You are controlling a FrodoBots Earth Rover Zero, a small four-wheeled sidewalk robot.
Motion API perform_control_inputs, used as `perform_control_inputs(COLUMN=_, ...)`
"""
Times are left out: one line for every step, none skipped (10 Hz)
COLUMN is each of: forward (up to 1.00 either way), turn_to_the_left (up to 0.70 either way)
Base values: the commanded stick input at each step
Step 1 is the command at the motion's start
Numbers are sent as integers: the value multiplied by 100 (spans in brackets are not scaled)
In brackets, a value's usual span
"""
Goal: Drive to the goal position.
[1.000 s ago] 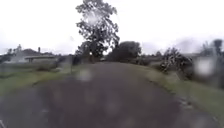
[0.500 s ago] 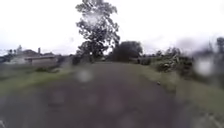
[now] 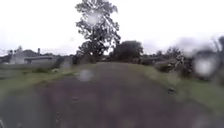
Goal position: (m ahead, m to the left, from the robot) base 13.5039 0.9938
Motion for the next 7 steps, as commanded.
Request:
perform_control_inputs(forward=100, turn_to_the_left=0)
perform_control_inputs(forward=100, turn_to_the_left=0)
perform_control_inputs(forward=100, turn_to_the_left=0)
perform_control_inputs(forward=100, turn_to_the_left=0)
perform_control_inputs(forward=100, turn_to_the_left=0)
perform_control_inputs(forward=100, turn_to_the_left=0)
perform_control_inputs(forward=100, turn_to_the_left=0)
